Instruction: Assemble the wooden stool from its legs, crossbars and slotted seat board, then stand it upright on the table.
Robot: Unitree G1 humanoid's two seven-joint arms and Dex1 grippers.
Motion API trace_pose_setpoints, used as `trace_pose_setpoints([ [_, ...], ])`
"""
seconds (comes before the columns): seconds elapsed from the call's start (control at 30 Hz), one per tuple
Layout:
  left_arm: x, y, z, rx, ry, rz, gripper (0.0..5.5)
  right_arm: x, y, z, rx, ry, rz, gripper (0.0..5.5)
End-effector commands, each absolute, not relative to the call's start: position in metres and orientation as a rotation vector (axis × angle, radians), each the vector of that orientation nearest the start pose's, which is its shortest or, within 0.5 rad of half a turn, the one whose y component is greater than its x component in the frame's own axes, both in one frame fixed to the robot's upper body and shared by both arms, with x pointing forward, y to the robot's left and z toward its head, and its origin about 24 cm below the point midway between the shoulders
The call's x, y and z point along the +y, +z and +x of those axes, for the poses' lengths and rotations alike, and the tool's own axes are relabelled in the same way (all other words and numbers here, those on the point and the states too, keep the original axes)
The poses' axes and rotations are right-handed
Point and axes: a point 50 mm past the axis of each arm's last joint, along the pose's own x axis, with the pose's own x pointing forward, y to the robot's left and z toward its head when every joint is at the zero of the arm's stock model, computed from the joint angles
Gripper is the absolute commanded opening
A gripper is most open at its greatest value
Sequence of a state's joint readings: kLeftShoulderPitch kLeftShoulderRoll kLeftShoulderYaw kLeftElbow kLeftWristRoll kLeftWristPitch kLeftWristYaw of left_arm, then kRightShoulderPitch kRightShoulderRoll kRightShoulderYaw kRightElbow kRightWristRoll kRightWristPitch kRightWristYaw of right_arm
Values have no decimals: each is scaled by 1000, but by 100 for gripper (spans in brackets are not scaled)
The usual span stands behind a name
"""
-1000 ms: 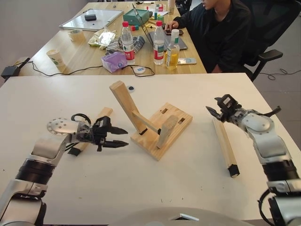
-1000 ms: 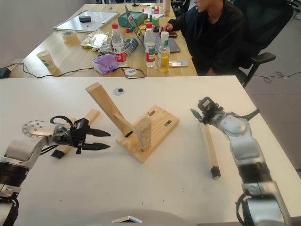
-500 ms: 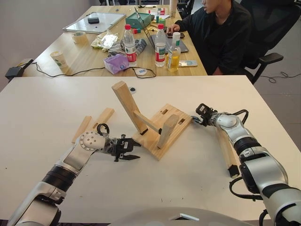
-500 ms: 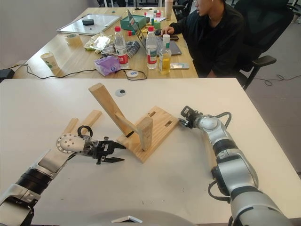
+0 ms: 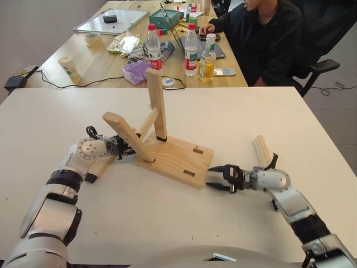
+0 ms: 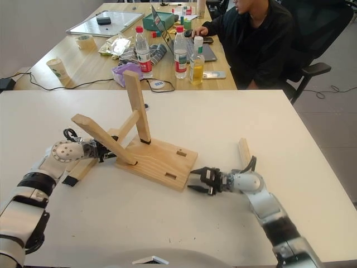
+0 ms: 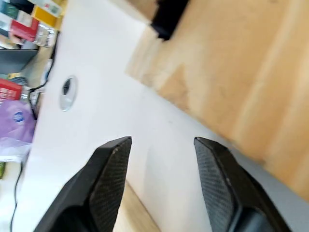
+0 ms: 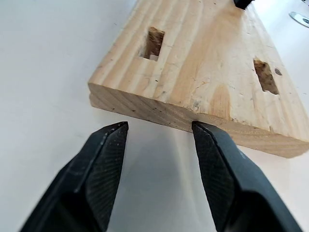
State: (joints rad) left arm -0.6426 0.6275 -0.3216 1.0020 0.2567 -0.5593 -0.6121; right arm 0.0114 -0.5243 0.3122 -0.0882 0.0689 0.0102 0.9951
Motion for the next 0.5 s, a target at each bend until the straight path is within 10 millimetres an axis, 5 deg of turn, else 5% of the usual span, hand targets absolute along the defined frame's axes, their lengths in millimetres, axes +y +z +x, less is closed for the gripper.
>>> trace_pose_setpoints([
  [0.03,258,89,349,122,-608,939,236,-177,67,221,213,1162,-492,245],
  [0.13,281,104,344,173,-619,835,236,-209,93,258,144,902,-557,245],
  [0.23,292,110,319,331,-907,731,236,-219,100,289,105,727,-575,245],
  [0.37,285,95,275,657,-1252,745,236,-187,62,312,185,754,-592,245],
  [0.5,261,79,250,790,-1388,708,236,-149,22,320,263,834,-568,245],
])
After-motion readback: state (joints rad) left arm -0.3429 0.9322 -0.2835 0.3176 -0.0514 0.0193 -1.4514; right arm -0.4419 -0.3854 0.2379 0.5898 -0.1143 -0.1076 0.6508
